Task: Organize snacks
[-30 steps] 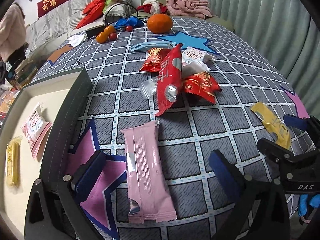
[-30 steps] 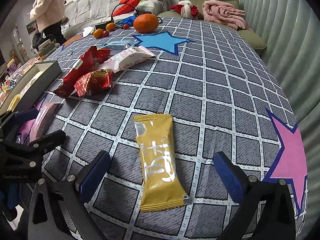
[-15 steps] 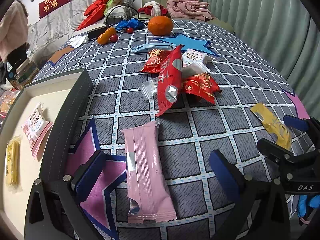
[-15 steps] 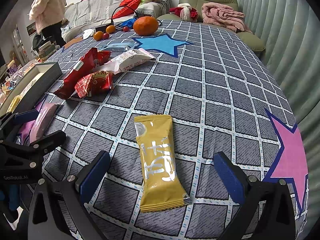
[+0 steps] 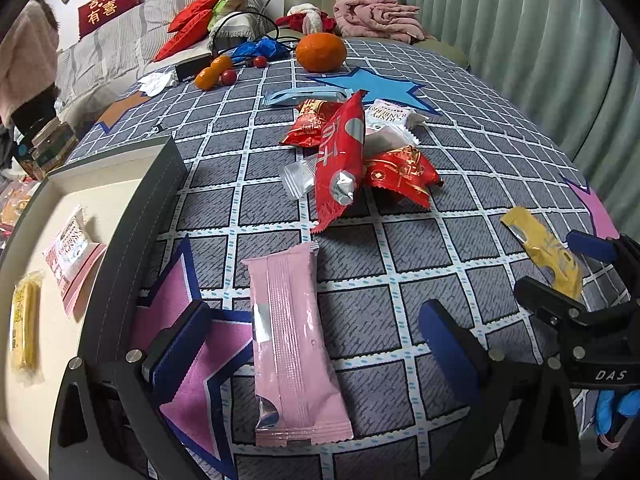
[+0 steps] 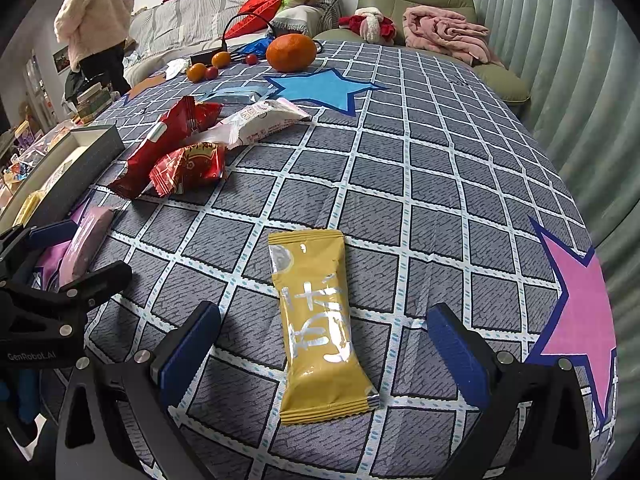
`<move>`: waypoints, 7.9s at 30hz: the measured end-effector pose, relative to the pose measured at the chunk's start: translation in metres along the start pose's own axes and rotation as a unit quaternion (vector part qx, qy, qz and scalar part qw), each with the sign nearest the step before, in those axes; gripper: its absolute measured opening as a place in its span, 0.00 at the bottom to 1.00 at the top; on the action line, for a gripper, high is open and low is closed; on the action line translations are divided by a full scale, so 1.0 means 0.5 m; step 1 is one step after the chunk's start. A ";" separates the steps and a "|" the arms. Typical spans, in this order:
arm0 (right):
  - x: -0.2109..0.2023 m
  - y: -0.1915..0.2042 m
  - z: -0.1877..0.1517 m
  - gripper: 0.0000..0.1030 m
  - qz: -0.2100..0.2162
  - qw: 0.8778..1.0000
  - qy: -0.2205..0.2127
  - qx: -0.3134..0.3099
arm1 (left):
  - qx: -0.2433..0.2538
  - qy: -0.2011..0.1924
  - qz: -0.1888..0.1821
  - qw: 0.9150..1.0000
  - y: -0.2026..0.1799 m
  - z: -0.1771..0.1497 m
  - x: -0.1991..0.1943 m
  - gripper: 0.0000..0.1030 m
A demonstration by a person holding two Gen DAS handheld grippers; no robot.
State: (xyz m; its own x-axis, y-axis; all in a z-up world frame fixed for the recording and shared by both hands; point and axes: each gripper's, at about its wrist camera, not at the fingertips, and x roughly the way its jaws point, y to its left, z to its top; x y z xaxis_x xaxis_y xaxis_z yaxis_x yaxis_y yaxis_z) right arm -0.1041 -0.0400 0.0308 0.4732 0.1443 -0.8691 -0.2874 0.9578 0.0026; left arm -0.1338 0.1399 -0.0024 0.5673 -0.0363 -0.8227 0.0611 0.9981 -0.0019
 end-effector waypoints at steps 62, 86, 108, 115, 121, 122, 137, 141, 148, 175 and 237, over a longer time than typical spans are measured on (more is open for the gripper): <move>0.000 0.001 -0.005 1.00 0.000 1.000 -0.003 0.000 | 0.000 -0.002 0.000 1.000 0.000 -0.005 0.000 1.00; -0.015 0.002 0.046 0.25 0.037 0.996 0.079 0.022 | 0.006 0.066 -0.047 0.997 0.001 0.023 -0.030 0.27; -0.010 0.056 0.048 0.36 0.062 0.993 0.104 0.015 | -0.018 0.009 -0.069 0.997 0.062 0.020 -0.156 0.27; -0.010 0.089 0.047 0.30 0.017 0.996 0.090 -0.021 | -0.029 0.007 -0.069 0.997 0.079 0.018 -0.170 0.27; -0.044 0.077 0.061 0.23 0.068 0.995 0.071 0.016 | -0.036 -0.017 -0.065 0.997 0.109 0.036 -0.210 0.27; -0.054 0.083 0.068 0.23 0.074 0.995 0.065 0.015 | -0.041 -0.023 -0.062 0.997 0.122 0.041 -0.218 0.27; -0.093 0.307 0.198 0.23 0.166 0.983 0.044 -0.058 | -0.143 -0.037 0.014 0.989 0.360 0.012 -0.238 0.27; -0.077 0.389 0.220 0.23 0.189 0.977 0.054 -0.085 | -0.156 -0.024 0.030 0.987 0.396 -0.015 -0.223 0.27; -0.043 0.496 0.237 0.23 0.206 0.968 0.073 -0.120 | -0.177 -0.001 0.041 0.983 0.447 -0.055 -0.198 0.27; -0.009 0.401 0.216 0.99 0.161 0.979 0.099 -0.075 | -0.162 0.017 0.027 0.986 0.399 -0.048 -0.186 0.79; 0.118 -0.016 0.230 0.59 0.072 0.991 0.068 0.087 | -0.021 0.078 -0.056 0.995 0.055 -0.011 -0.058 0.22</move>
State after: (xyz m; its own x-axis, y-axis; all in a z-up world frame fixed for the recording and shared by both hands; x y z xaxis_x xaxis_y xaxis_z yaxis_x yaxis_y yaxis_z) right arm 0.0218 -0.0105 0.0363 0.3173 0.2582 -0.9125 -0.1894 0.9601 0.2059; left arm -0.1531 0.1686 0.0184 0.4252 -0.1416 -0.8940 0.0807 0.9897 -0.1184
